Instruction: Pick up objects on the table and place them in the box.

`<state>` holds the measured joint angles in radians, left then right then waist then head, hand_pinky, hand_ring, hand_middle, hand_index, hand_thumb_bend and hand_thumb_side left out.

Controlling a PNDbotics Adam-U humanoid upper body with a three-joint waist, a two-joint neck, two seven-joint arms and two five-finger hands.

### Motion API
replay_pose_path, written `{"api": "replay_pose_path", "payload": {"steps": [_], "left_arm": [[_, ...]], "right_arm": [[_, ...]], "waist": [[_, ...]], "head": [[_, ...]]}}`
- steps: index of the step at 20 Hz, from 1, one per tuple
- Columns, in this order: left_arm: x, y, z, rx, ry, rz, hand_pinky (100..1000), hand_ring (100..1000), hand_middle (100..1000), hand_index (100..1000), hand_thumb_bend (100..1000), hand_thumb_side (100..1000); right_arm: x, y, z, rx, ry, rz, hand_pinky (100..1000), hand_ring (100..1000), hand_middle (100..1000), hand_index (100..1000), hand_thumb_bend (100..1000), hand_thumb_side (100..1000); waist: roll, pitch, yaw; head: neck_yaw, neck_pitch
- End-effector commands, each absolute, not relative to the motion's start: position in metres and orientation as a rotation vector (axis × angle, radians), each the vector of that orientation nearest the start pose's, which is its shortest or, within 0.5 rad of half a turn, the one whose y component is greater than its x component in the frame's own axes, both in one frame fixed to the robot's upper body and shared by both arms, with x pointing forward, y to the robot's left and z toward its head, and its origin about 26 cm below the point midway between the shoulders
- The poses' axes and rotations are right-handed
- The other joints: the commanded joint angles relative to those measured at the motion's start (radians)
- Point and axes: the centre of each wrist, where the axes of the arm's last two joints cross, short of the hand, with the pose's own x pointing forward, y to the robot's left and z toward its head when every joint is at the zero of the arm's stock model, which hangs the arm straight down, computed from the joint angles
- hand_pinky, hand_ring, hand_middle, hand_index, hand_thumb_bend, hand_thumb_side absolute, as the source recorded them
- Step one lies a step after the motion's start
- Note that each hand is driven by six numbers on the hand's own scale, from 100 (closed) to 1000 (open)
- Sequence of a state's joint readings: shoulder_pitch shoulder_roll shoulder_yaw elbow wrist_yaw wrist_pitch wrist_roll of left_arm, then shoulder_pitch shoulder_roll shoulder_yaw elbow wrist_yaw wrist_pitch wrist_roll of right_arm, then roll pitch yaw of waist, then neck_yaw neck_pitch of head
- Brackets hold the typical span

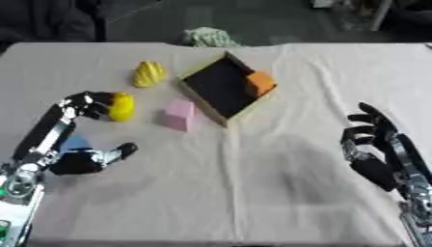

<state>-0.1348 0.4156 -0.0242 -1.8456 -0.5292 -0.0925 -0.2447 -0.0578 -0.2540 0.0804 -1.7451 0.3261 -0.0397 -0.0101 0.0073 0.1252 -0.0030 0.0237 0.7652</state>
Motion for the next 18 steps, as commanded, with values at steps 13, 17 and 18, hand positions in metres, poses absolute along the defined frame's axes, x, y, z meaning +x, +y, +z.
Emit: {"api": "replay_pose_path", "payload": {"steps": [13, 17, 18], "left_arm": [[0.307, 0.354, 0.166, 0.701, -1.373, -1.616, 787, 760, 777, 903, 494, 297], [0.305, 0.372, 0.194, 0.733, -1.314, -1.642, 787, 759, 777, 903, 472, 280], [0.305, 0.376, 0.198, 0.732, -1.304, -1.637, 786, 759, 777, 903, 464, 273]], "right_arm": [[0.285, -0.280, 0.061, -0.453, -1.786, 0.561, 655, 742, 796, 983, 100, 379], [0.285, -0.279, 0.061, -0.447, -1.788, 0.556, 655, 742, 796, 983, 100, 379], [0.285, -0.279, 0.061, -0.446, -1.789, 0.556, 655, 742, 796, 983, 100, 378]], "waist": [[0.027, -0.027, -0.001], [0.022, -0.027, -0.005], [0.021, -0.026, -0.007]], "head": [[-0.015, 0.005], [-0.014, 0.005], [-0.014, 0.005]]}}
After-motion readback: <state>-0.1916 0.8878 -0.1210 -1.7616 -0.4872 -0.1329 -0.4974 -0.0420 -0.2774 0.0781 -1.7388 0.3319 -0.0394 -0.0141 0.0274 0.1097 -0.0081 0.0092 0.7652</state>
